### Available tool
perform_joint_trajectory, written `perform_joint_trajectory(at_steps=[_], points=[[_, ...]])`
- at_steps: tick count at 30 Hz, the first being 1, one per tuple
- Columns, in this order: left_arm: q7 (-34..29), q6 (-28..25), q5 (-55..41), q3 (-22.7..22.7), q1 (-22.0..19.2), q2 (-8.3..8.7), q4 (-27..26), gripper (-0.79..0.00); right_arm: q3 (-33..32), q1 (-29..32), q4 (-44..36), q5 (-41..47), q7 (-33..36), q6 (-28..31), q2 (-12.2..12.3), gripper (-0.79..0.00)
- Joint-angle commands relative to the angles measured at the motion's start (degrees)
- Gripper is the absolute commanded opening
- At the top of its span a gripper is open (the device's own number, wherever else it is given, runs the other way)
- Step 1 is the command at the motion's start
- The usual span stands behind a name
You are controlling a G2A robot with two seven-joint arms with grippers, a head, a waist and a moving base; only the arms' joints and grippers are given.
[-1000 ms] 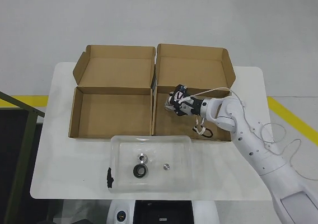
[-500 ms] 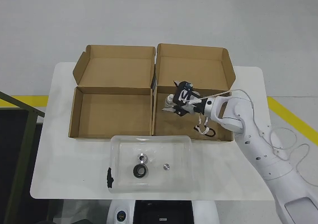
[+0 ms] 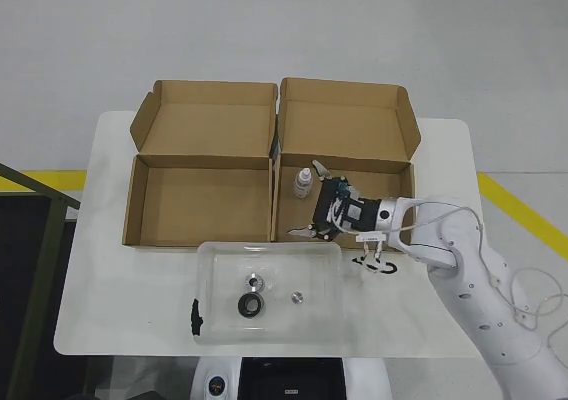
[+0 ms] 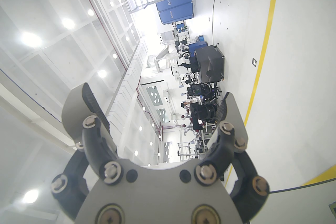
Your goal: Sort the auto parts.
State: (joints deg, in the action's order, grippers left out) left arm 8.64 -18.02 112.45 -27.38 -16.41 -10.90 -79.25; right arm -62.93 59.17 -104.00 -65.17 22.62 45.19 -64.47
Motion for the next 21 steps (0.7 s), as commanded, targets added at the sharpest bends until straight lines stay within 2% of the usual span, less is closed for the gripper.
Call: perform_joint_trajectory(at_steps=[1, 21], points=[[0.0, 0.0, 0.0, 0.0, 0.0, 0.00, 0.0, 0.000, 0.0, 1.1, -1.3, 0.1, 0.5, 0.5, 0.2, 0.000], [0.0, 0.0, 0.0, 0.0, 0.0, 0.00, 0.0, 0.000, 0.1, 11.0, -12.2, -4.4, 10.0, 7.2, 2.5, 0.000]])
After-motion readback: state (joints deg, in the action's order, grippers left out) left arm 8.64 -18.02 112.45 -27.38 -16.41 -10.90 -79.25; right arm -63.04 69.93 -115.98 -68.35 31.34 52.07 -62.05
